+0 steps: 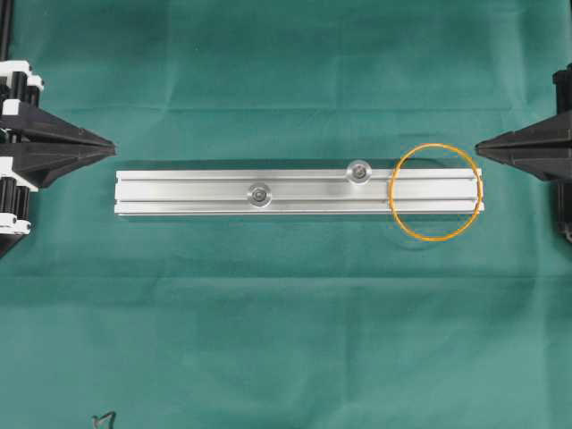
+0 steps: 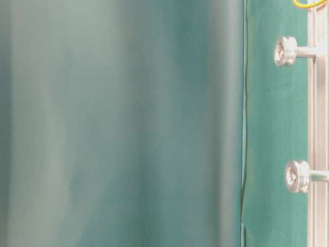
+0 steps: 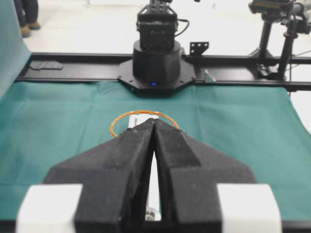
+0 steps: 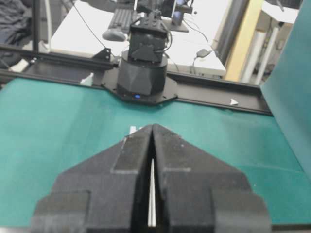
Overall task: Hook the rubber onto the shaft.
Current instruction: 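Move the right gripper toward the orange rubber band at the rail's right end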
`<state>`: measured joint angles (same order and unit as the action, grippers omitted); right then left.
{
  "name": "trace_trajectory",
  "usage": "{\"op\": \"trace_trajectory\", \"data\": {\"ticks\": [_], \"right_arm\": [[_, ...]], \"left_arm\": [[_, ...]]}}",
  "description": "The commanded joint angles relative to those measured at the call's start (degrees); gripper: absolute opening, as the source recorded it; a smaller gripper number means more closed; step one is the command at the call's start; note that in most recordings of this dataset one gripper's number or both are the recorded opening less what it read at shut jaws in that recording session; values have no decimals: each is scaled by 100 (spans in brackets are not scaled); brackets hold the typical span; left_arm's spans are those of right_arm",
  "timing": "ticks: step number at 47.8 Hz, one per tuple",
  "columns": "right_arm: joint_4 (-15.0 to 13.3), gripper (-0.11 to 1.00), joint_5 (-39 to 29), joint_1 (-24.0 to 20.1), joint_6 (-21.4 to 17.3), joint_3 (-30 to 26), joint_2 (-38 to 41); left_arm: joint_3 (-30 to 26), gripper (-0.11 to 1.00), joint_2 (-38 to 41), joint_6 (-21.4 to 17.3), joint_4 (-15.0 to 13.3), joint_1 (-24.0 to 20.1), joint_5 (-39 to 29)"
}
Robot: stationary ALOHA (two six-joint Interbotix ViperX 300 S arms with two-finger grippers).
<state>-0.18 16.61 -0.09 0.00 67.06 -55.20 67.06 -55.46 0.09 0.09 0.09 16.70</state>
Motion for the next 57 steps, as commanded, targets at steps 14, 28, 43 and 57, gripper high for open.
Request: {"op": "trace_trajectory", "data": {"ticks": [14,28,43,57], "right_arm": [[-18,3,-729,0,-9,-431,-18],[9,3,-2443,0,-141,-879,-26],[0,3,-5159,9,-369,-1529,352],[0,3,-5590,9,-369,-1696,650]], "left_arm": [[-264,0,-53,-70,211,18,-598],[-554,0,-62,-9,202,18,-1828],[-1125,0,-35,53,202,18,-3981],[-1230,0,26,70,202,18,-4289]]}}
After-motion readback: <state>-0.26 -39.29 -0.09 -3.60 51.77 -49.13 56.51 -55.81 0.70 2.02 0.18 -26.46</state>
